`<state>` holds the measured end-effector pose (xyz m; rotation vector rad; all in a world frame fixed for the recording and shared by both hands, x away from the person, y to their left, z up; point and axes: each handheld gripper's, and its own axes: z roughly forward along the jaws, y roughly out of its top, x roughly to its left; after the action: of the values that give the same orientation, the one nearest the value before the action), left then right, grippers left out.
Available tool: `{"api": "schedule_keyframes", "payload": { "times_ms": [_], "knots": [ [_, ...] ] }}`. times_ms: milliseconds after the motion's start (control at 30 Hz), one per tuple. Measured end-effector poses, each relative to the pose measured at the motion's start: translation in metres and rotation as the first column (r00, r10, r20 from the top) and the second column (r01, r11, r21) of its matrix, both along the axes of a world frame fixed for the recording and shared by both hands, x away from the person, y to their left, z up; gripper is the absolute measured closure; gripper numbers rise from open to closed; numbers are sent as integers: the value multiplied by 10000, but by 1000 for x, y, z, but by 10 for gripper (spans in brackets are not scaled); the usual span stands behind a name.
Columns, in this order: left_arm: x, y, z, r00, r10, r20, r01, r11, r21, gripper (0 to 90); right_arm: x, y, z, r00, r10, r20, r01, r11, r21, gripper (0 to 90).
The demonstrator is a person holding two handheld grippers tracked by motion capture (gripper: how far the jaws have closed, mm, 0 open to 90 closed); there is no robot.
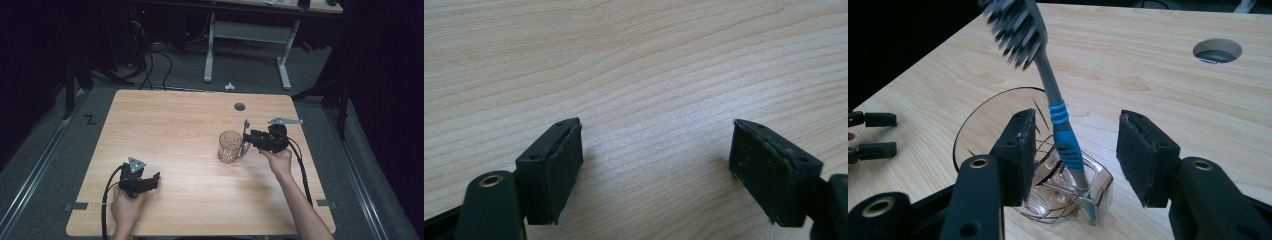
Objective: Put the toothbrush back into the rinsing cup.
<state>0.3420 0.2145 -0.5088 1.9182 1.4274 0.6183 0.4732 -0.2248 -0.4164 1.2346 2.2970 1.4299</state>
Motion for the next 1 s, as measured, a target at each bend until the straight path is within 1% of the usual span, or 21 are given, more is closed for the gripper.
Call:
{"api": "schedule_keyframes", "payload": {
  "times_ms": [233,533,867,1000],
  "knots": [
    [0,0,0,10000,2,1,-2,10000,-1,220,-4,-5,4,9999,-100,103,100,9999,-40,499],
    [0,0,0,10000,1,1,-1,10000,-2,220,-4,-6,5,9999,-97,138,99,9999,-115,503],
    [0,0,0,10000,1,0,-1,10000,-2,220,-9,-10,11,9990,-181,398,189,9996,-211,512],
    [0,0,0,10000,1,0,-1,10000,-1,220,-12,-13,10,9983,-248,525,260,9994,-225,520]
  ]
}}
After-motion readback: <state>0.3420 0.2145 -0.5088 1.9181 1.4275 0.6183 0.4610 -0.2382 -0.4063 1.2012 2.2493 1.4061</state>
